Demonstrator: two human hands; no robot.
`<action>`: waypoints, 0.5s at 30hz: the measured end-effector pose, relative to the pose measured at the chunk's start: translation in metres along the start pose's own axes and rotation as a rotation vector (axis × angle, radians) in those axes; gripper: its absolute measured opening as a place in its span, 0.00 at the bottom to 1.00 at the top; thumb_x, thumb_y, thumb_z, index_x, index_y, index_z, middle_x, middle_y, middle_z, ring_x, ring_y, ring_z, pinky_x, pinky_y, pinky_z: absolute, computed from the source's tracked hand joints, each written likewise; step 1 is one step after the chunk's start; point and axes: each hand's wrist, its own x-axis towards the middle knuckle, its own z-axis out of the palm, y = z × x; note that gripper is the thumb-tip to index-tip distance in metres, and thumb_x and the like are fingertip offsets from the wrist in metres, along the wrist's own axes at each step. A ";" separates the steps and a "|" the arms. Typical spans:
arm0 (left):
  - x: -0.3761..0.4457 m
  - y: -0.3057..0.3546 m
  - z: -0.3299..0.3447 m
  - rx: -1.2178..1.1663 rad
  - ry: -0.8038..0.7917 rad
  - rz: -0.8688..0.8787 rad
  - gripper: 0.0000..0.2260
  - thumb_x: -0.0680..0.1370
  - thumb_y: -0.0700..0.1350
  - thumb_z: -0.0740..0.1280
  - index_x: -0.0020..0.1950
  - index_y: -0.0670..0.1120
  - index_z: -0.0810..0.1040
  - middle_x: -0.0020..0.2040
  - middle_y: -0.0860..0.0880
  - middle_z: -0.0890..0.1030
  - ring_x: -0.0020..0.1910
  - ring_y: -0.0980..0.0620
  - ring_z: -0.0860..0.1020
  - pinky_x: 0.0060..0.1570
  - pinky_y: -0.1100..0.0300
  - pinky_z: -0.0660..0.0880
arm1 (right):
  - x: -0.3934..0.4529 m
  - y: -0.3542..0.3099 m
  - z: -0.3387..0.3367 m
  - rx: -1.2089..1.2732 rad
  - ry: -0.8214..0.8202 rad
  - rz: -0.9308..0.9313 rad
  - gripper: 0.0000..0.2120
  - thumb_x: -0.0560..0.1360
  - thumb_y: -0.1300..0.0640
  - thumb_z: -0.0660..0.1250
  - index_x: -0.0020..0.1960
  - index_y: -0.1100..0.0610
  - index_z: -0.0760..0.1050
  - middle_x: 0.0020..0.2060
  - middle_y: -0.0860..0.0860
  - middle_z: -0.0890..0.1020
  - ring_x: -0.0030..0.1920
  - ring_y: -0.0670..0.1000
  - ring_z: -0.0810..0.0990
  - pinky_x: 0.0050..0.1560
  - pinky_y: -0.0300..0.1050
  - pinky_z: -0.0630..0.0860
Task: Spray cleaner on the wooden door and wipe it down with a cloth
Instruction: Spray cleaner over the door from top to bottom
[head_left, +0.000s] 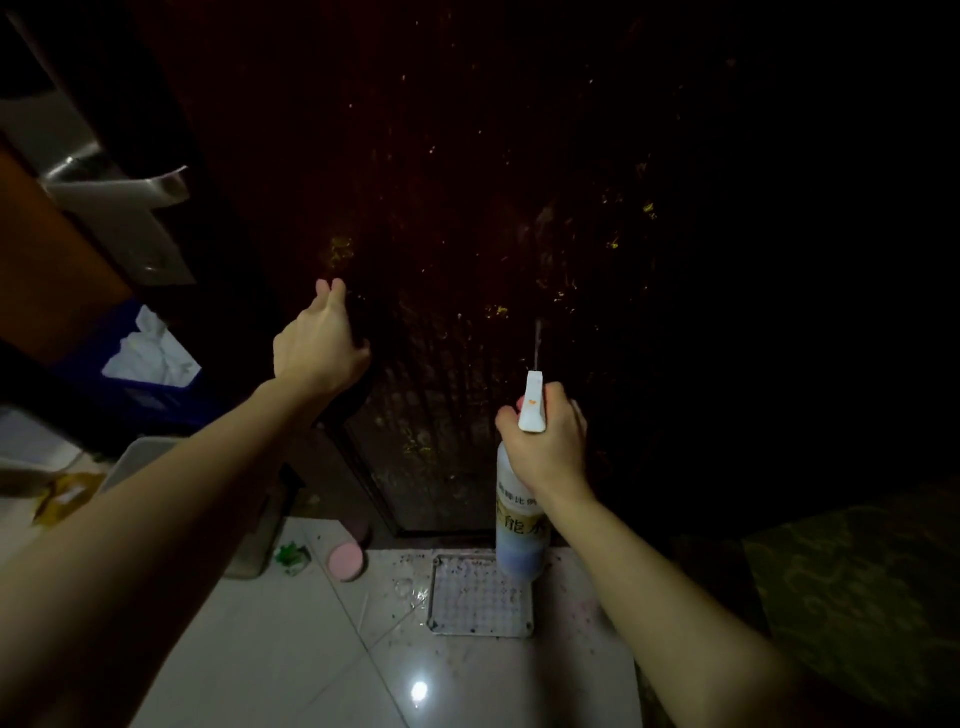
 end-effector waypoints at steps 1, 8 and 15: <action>-0.001 -0.002 0.002 0.002 0.010 0.005 0.35 0.76 0.46 0.68 0.78 0.44 0.54 0.77 0.43 0.58 0.66 0.38 0.72 0.56 0.46 0.74 | -0.001 -0.001 0.002 0.001 -0.021 -0.002 0.09 0.72 0.59 0.69 0.43 0.62 0.70 0.33 0.46 0.70 0.46 0.53 0.71 0.53 0.49 0.69; -0.003 -0.010 0.015 -0.055 0.062 0.000 0.33 0.76 0.47 0.68 0.77 0.44 0.57 0.77 0.45 0.59 0.69 0.41 0.69 0.62 0.45 0.71 | -0.011 -0.005 0.033 0.040 -0.121 -0.021 0.12 0.71 0.57 0.71 0.45 0.64 0.72 0.37 0.53 0.76 0.44 0.51 0.71 0.55 0.51 0.71; -0.009 -0.022 0.036 -0.073 0.046 -0.067 0.33 0.76 0.48 0.69 0.77 0.45 0.58 0.76 0.44 0.62 0.69 0.42 0.70 0.62 0.46 0.71 | -0.022 -0.016 0.055 0.006 -0.187 0.004 0.10 0.73 0.61 0.68 0.39 0.59 0.67 0.32 0.46 0.70 0.39 0.47 0.67 0.63 0.54 0.68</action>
